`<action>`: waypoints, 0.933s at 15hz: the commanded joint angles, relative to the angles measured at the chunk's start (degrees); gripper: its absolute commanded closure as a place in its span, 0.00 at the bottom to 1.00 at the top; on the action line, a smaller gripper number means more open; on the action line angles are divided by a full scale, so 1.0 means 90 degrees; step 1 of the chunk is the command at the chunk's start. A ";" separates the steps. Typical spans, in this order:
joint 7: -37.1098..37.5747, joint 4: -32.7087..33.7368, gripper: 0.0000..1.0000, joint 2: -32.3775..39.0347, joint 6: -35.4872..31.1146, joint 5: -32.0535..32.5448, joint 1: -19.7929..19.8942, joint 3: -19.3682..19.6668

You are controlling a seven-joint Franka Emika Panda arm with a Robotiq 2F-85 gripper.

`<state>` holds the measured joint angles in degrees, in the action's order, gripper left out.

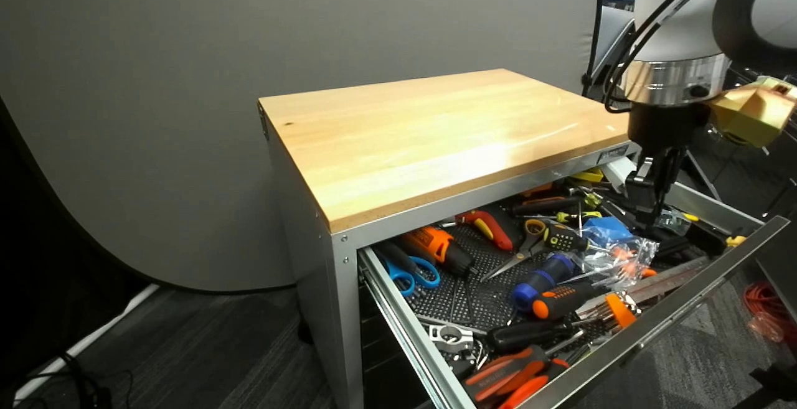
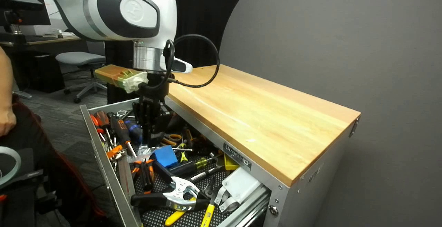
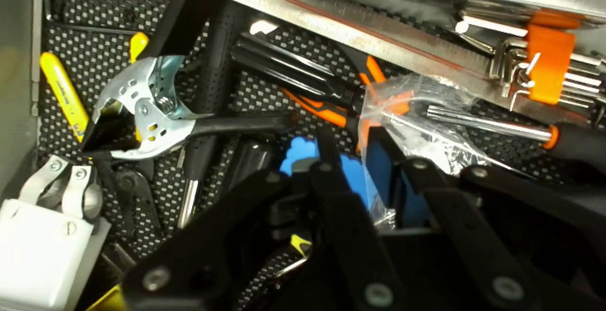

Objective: Get the screwdriver from the top of the cabinet, place it inside the open drawer of the cabinet and close it.

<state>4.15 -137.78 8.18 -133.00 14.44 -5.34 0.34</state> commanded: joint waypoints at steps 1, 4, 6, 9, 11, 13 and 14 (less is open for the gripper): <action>-0.0805 -0.0454 0.49 -0.0558 -0.0164 -0.0241 0.0436 0.0092; -0.1031 -0.0584 0.28 -0.0815 -0.0030 -0.0206 0.0776 0.0307; -0.1042 -0.0699 0.12 -0.0911 -0.0038 -0.0189 0.0971 0.0456; -0.0910 -0.0851 0.00 -0.0941 0.0006 -0.0055 0.1165 0.0623; -0.0705 -0.1008 0.00 -0.0929 0.0060 0.0115 0.1250 0.0708; -0.0564 -0.1207 0.00 -0.0923 0.0062 0.0210 0.1319 0.0781; -0.0523 -0.1313 0.00 -0.0940 0.0082 0.0210 0.1355 0.0814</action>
<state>-2.82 -146.02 2.10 -132.78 14.79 6.09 6.94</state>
